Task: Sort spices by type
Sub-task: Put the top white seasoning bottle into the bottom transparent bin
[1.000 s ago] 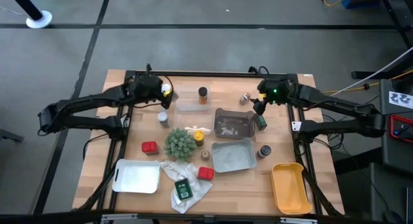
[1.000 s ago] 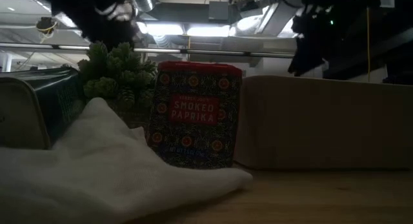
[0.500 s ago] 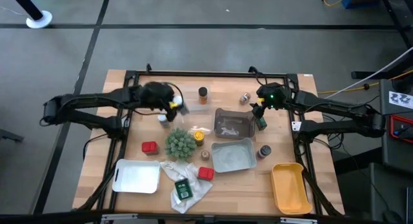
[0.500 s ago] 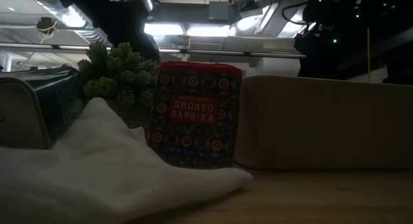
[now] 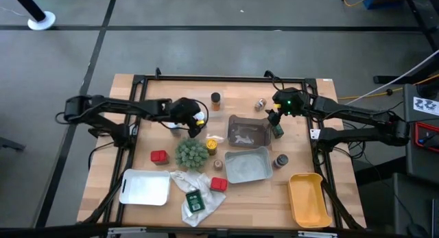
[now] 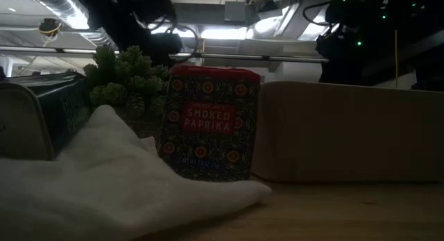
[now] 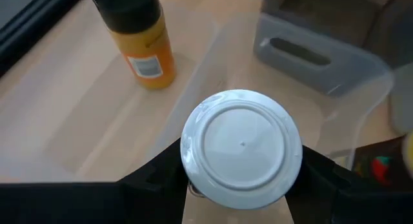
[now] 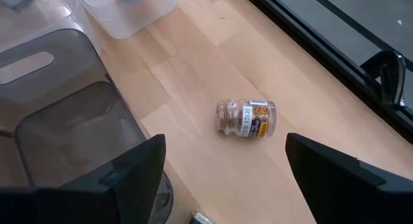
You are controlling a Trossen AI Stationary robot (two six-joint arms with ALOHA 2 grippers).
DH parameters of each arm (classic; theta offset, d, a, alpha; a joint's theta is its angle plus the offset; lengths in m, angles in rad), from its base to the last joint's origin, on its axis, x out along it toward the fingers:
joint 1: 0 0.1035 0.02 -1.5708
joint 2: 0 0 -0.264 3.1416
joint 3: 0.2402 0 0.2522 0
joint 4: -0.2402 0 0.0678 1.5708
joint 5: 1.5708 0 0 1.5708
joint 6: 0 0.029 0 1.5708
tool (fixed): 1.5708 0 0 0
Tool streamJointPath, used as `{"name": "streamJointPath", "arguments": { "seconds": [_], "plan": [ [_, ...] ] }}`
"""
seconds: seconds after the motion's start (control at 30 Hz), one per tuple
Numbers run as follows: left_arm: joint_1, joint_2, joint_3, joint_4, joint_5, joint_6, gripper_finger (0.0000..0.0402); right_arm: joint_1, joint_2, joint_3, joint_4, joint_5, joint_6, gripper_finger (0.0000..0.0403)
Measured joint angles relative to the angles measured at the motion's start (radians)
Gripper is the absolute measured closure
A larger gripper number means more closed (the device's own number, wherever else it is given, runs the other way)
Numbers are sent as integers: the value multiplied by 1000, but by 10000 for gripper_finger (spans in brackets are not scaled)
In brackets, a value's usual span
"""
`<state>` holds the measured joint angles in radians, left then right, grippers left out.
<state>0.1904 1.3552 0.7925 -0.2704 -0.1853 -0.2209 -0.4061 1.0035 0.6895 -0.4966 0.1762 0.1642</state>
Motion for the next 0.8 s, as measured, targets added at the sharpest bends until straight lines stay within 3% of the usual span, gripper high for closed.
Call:
{"name": "streamJointPath", "arguments": {
  "seconds": [0.33,0.8],
  "plan": [
    [0,78,0,8,-1,67,214,0,0,0,0,-3,-1,84],
    [0,78,0,6,-1,50,155,0,0,0,0,-4,-2,84]
  ]
}}
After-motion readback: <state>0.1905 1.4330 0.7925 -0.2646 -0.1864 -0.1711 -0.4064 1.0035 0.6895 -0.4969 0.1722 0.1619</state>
